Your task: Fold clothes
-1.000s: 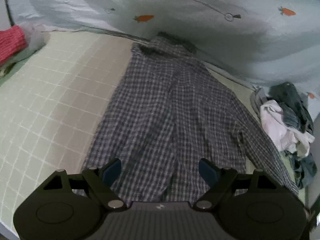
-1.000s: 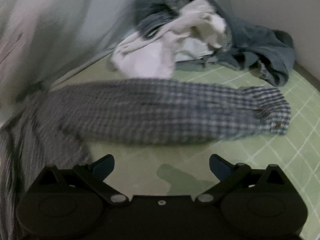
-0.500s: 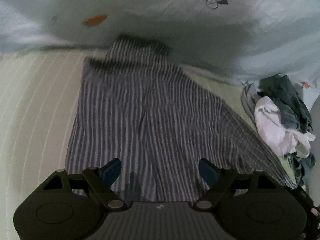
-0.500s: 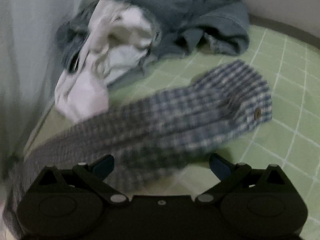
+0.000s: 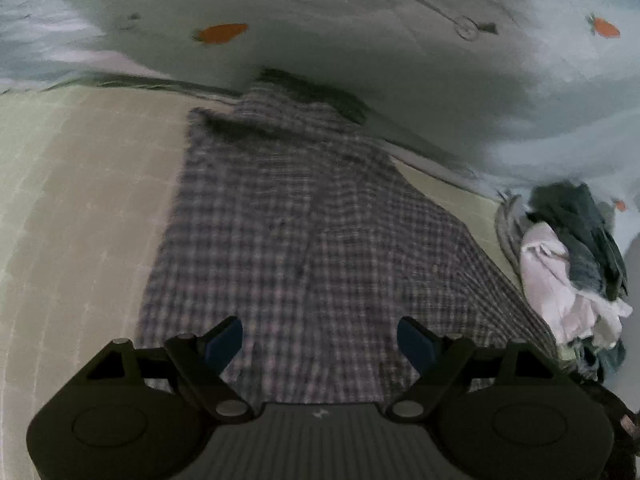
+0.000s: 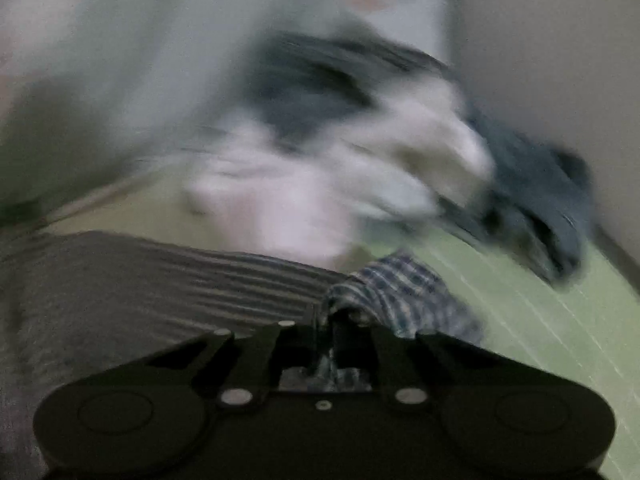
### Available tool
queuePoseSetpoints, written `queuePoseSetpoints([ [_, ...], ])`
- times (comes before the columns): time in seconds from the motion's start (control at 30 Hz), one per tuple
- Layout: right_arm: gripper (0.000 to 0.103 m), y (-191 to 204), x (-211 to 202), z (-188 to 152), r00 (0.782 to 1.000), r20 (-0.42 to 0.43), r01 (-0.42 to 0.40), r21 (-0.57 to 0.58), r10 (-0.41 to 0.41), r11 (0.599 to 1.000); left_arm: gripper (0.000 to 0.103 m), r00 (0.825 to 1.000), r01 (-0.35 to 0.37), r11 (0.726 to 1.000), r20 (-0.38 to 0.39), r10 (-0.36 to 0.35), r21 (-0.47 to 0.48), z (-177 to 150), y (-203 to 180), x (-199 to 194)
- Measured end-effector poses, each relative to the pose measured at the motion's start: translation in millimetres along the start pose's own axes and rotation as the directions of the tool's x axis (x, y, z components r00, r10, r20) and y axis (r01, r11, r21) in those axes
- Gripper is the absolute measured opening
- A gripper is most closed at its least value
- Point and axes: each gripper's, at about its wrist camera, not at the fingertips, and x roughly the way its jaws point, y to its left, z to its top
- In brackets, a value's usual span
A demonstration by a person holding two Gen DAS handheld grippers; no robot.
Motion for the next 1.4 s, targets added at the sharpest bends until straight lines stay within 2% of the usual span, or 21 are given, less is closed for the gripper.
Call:
queuePoseSetpoints([
  [0.03, 0.006, 18, -8, 1, 0.999, 0.025, -0.037, -0.062, 0.038, 0.997, 0.085, 1.000, -0.002, 1.000, 0.016, 0.002, -0.028, -4, 7, -5],
  [0.1, 0.006, 62, -22, -4, 0.985, 0.042, -0.160, -0.176, 0.170, 0.971, 0.085, 0.999, -0.004, 0.996, 0.041, 0.008, -0.089, -14, 19, -14],
  [0.17, 0.009, 103, -30, -16, 0.946, -0.018, -0.318, -0.262, 0.325, 0.911, 0.085, 0.999, -0.001, 0.991, 0.047, 0.007, -0.132, -23, 27, -21],
  [0.2, 0.017, 123, -33, -22, 0.918, -0.054, -0.391, -0.299, 0.393, 0.871, 0.085, 0.999, 0.000, 0.989, 0.042, 0.007, -0.146, -28, 31, -23],
  [0.23, 0.040, 139, -34, -30, 0.896, -0.097, -0.440, -0.315, 0.433, 0.841, 0.085, 0.999, -0.003, 0.989, 0.036, 0.008, -0.149, -33, 32, -25],
  [0.3, 0.060, 157, -37, -42, 0.874, -0.149, -0.485, -0.312, 0.462, 0.817, 0.085, 0.999, -0.011, 0.990, 0.034, 0.016, -0.141, -42, 33, -30],
  [0.37, 0.069, 165, -42, -51, 0.853, -0.184, -0.521, -0.286, 0.487, 0.804, 0.085, 0.999, -0.010, 0.991, 0.040, 0.016, -0.132, -50, 33, -36],
  [0.4, 0.076, 163, -45, -53, 0.845, -0.190, -0.534, -0.262, 0.500, 0.804, 0.085, 0.999, -0.008, 0.991, 0.041, 0.014, -0.131, -53, 31, -38],
  [0.43, 0.084, 159, -49, -53, 0.845, -0.182, -0.535, -0.239, 0.503, 0.811, 0.085, 0.999, -0.004, 0.992, 0.041, 0.009, -0.130, -55, 30, -39],
  [0.57, 0.089, 132, -62, -51, 0.880, -0.106, -0.475, -0.196, 0.463, 0.858, 0.085, 1.000, 0.007, 0.996, 0.009, -0.007, -0.090, -56, 17, -34],
  [0.67, 0.096, 108, -63, -50, 0.922, -0.047, -0.386, -0.180, 0.384, 0.905, 0.085, 1.000, 0.007, 1.000, -0.008, -0.008, -0.023, -53, -2, -27],
  [0.77, 0.099, 87, -59, -54, 0.957, -0.015, -0.288, -0.170, 0.290, 0.942, 0.085, 1.000, -0.012, 0.997, -0.028, 0.014, 0.076, -52, -29, -16],
  [0.87, 0.101, 66, -46, -59, 0.978, -0.011, -0.209, -0.155, 0.210, 0.966, 0.085, 0.997, -0.044, 0.975, -0.047, 0.055, 0.216, -58, -61, 0],
  [0.97, 0.101, 47, -32, -62, 0.987, -0.031, -0.161, -0.116, 0.158, 0.980, 0.085, 0.997, -0.039, 0.954, -0.045, 0.054, 0.299, -63, -87, 14],
  [1.17, 0.101, 28, -8, -61, 0.990, -0.081, -0.123, -0.079, 0.116, 0.989, 0.083, 0.999, -0.001, 0.910, -0.042, 0.020, 0.414, -69, -131, 46],
  [1.3, 0.101, 27, 1, -57, 0.990, -0.090, -0.117, -0.083, 0.110, 0.990, 0.076, 0.999, 0.019, 0.889, -0.039, -0.001, 0.457, -65, -152, 70],
  [1.4, 0.101, 26, 7, -57, 0.989, -0.102, -0.117, -0.077, 0.109, 0.990, 0.075, 0.998, 0.054, 0.882, -0.059, -0.030, 0.468, -64, -163, 89],
])
